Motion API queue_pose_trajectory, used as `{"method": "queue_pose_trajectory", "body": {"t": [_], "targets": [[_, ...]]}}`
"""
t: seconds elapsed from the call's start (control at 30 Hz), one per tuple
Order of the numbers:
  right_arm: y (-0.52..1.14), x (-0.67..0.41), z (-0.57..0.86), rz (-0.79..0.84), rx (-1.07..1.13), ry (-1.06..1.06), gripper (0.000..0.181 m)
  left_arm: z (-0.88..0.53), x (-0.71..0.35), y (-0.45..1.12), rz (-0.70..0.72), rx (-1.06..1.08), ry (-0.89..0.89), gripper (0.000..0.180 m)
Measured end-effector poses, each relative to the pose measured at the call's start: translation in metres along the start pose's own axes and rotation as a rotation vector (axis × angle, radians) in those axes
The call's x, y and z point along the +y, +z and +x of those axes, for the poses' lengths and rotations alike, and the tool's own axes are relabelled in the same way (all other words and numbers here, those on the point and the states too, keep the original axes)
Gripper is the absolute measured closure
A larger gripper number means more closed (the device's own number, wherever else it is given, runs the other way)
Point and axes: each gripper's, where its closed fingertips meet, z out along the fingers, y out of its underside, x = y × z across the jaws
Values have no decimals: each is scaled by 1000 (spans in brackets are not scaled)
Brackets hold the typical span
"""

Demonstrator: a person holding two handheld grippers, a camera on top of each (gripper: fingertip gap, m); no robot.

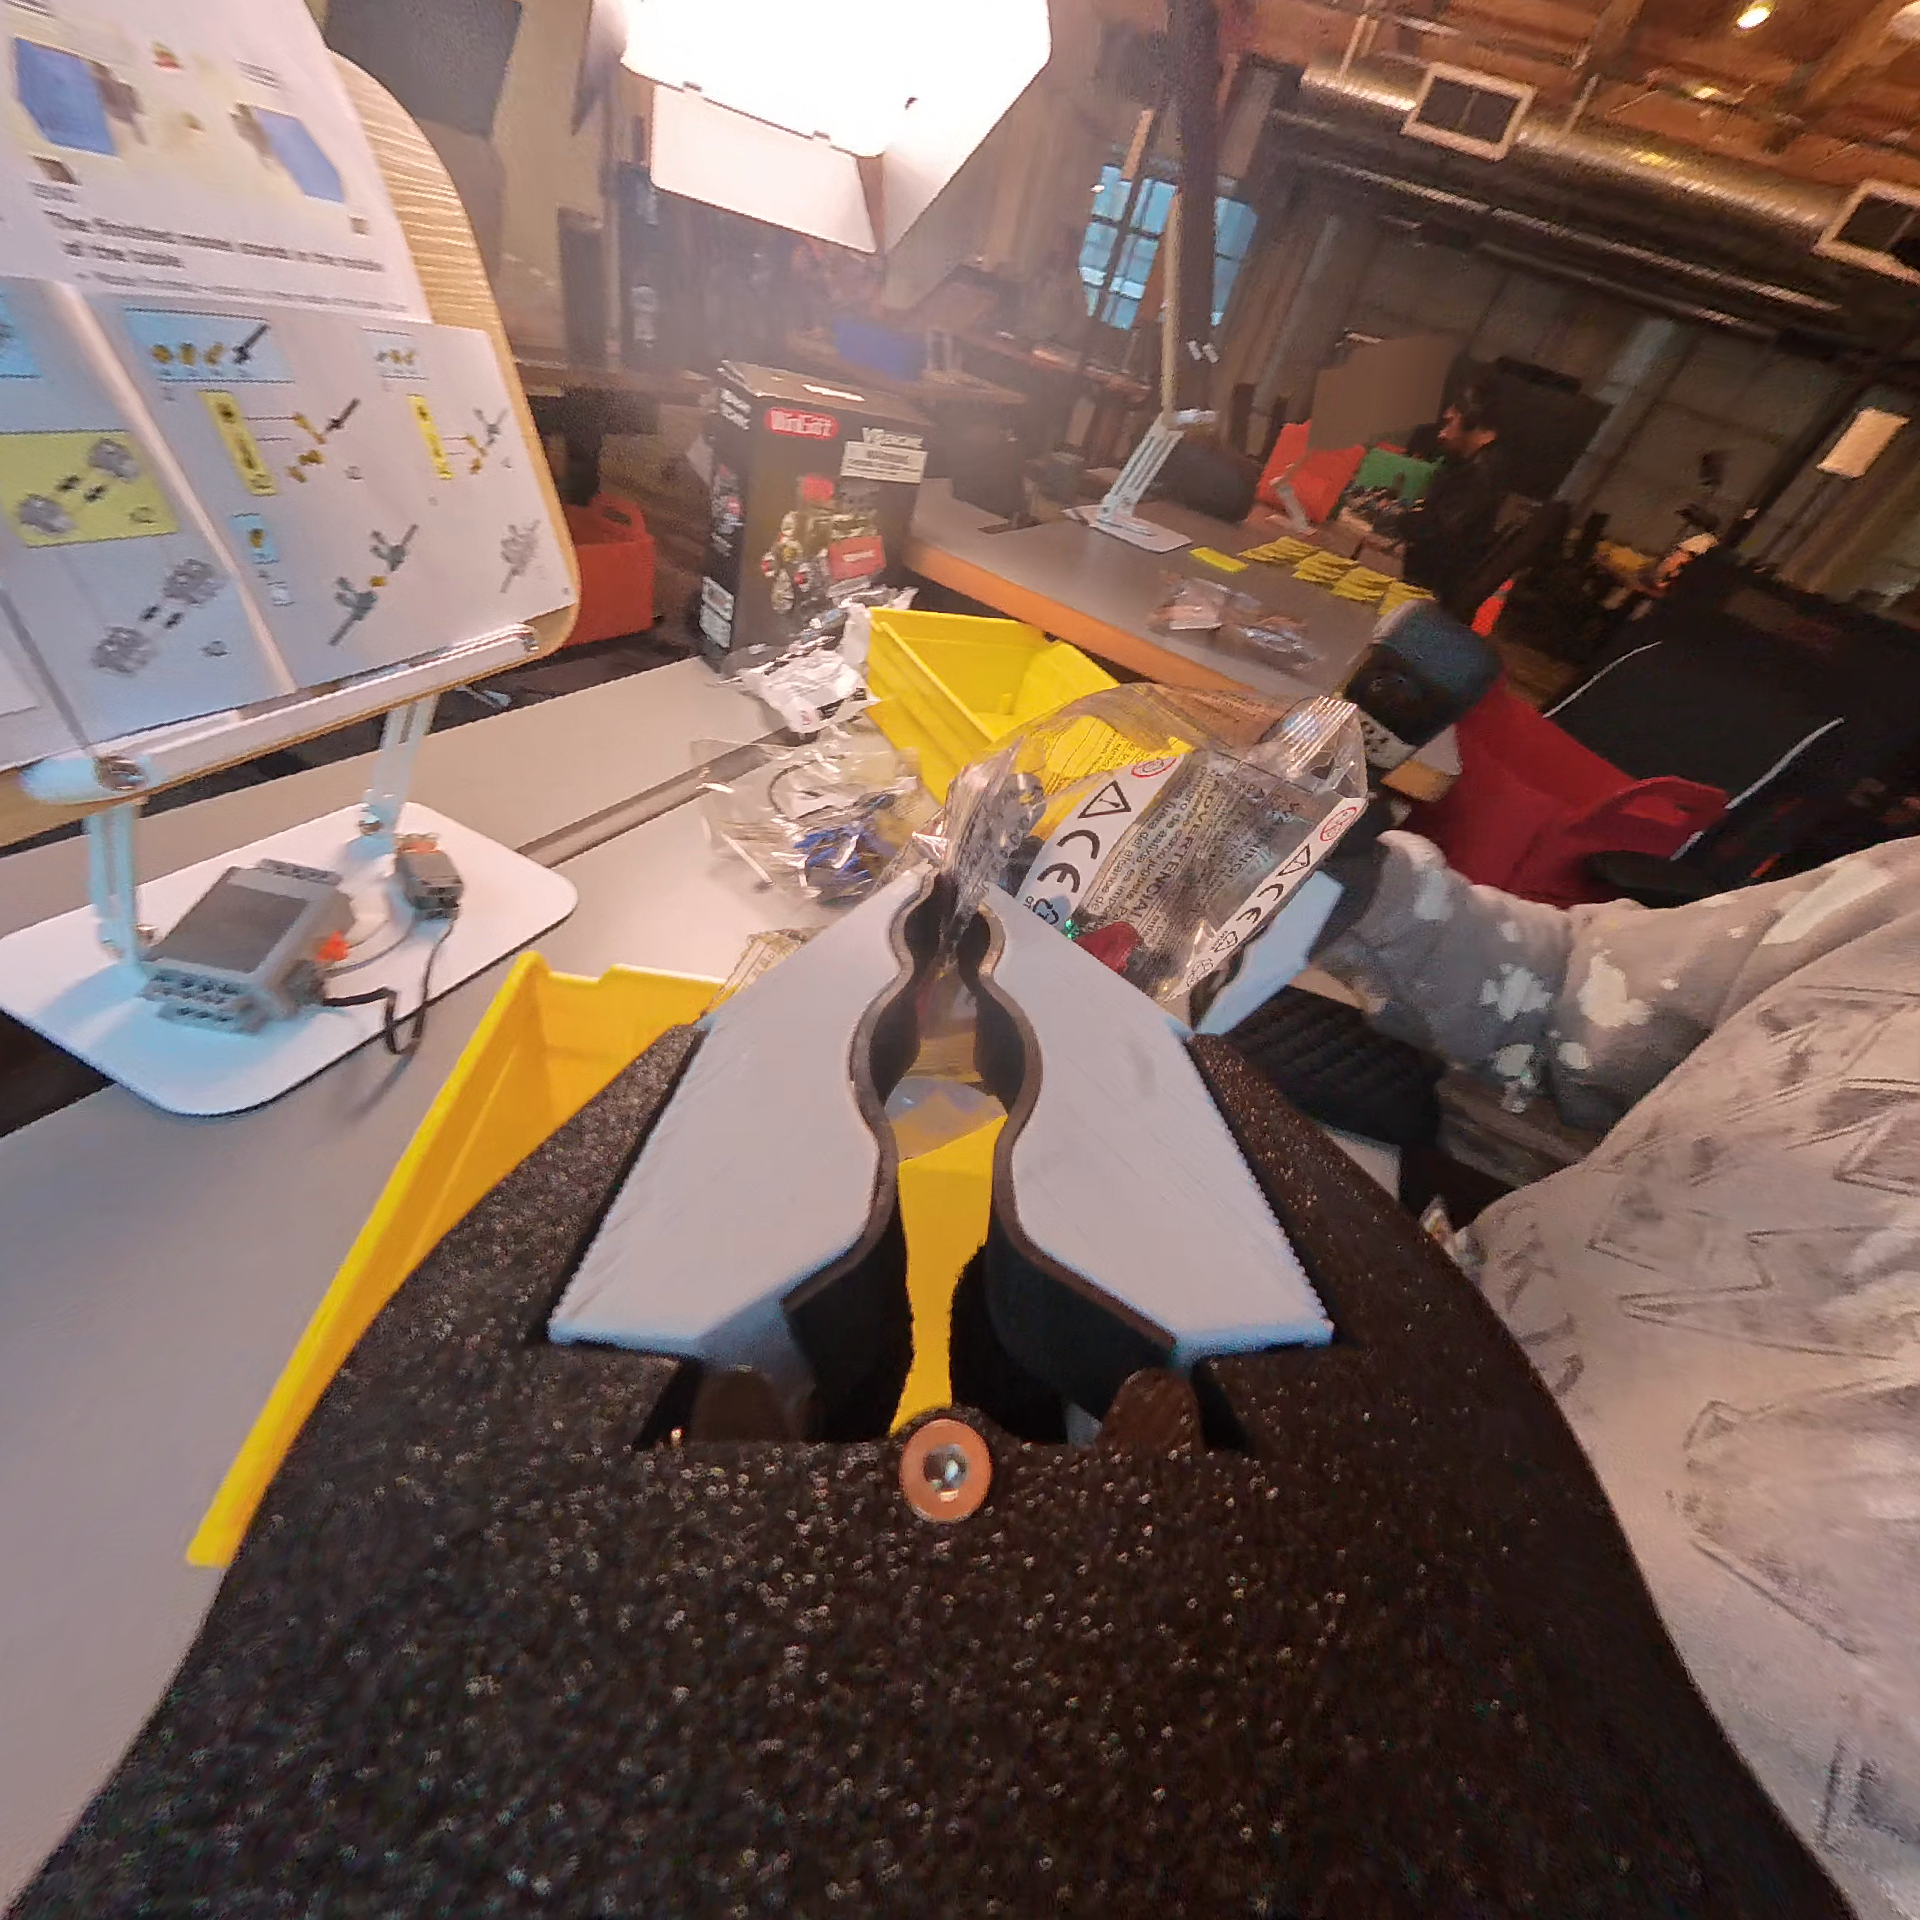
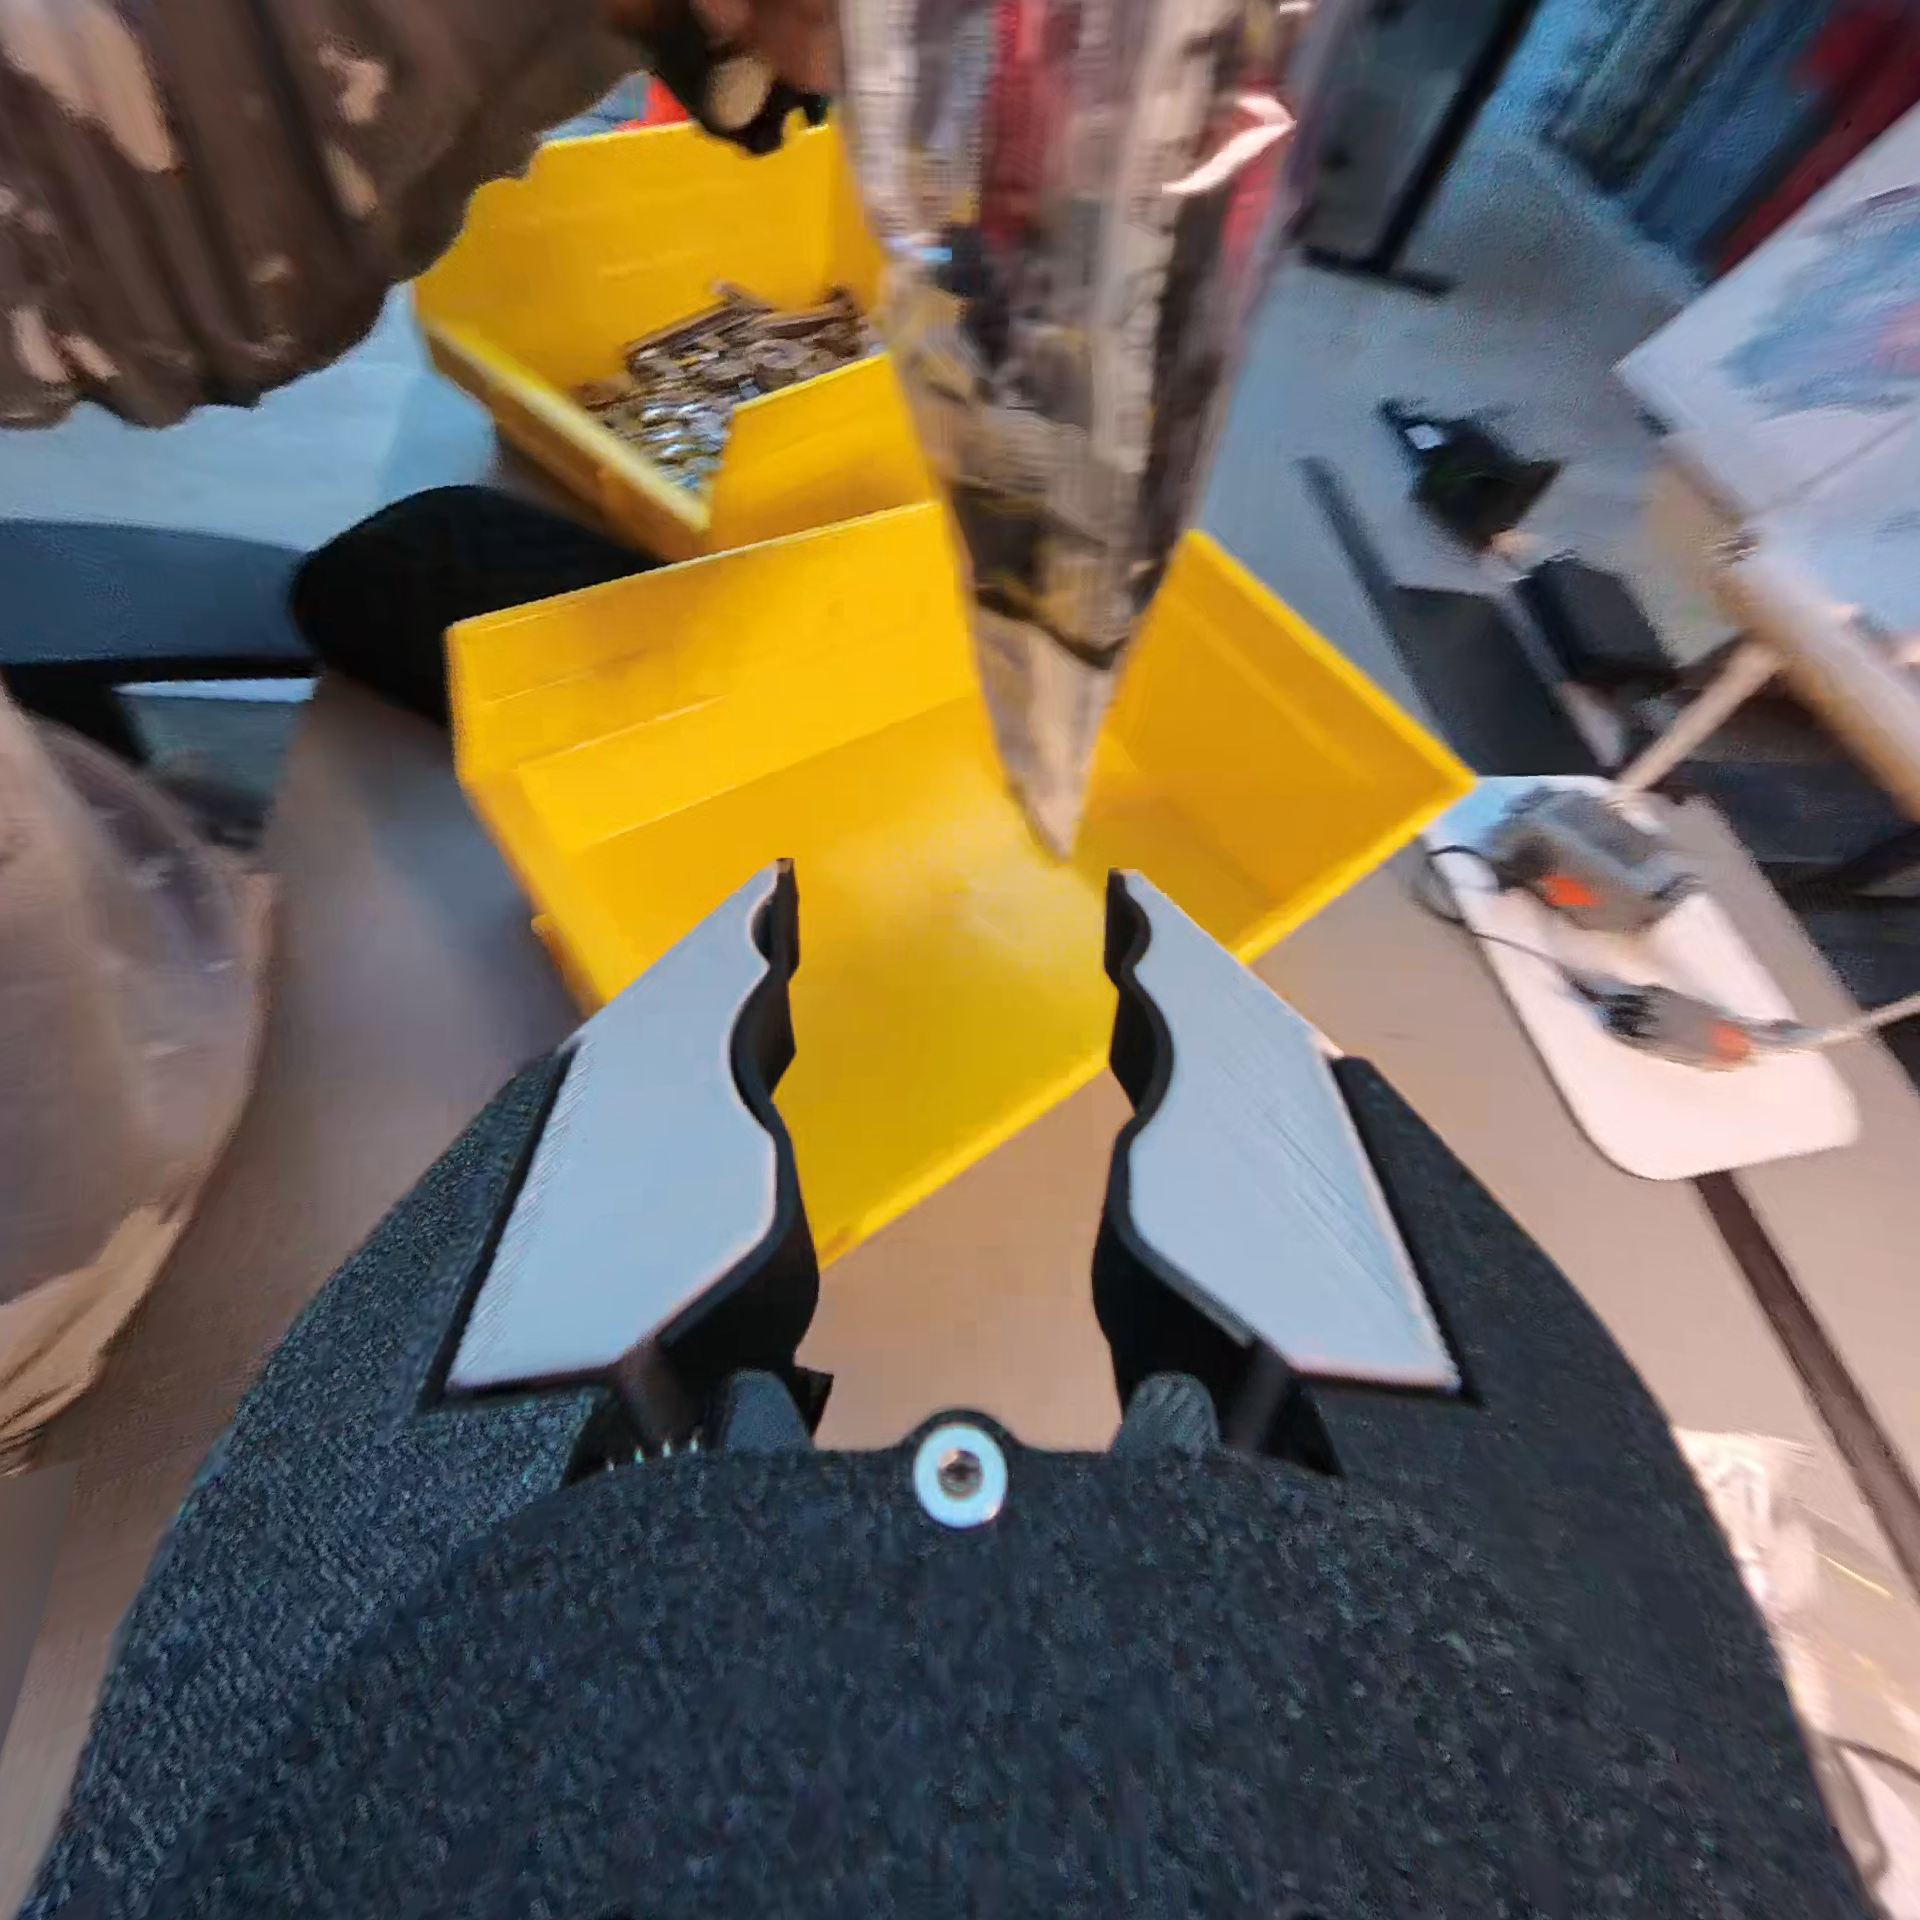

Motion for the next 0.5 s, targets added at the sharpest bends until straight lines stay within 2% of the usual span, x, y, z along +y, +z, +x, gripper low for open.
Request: {"method": "queue_pose_trajectory", "body": {"t": [0.07, 0.1, 0.13, 0.2, 0.4, 0.5], "targets": [[2, -11, 18, 91, 85, -26, 117, 8, 1, 9, 11, 63, -48, 180], [7, -12, 15, 101, 69, -33, 126, 12, 3, 14, 12, 90, -77, 180], [12, -12, 8, 92, 24, -43, 153, 14, 6, 18, 11, 113, -109, 180], [18, -12, -2, 82, -48, -12, 163, 11, 10, 22, 24, 122, -178, 180], [18, -18, -26, 157, -378, 503, 174, -16, 54, 9, -93, -4, -244, 178], [17, -15, -40, 170, -489, 745, 176, -21, 92, 4, -250, -60, -238, 175]]}}
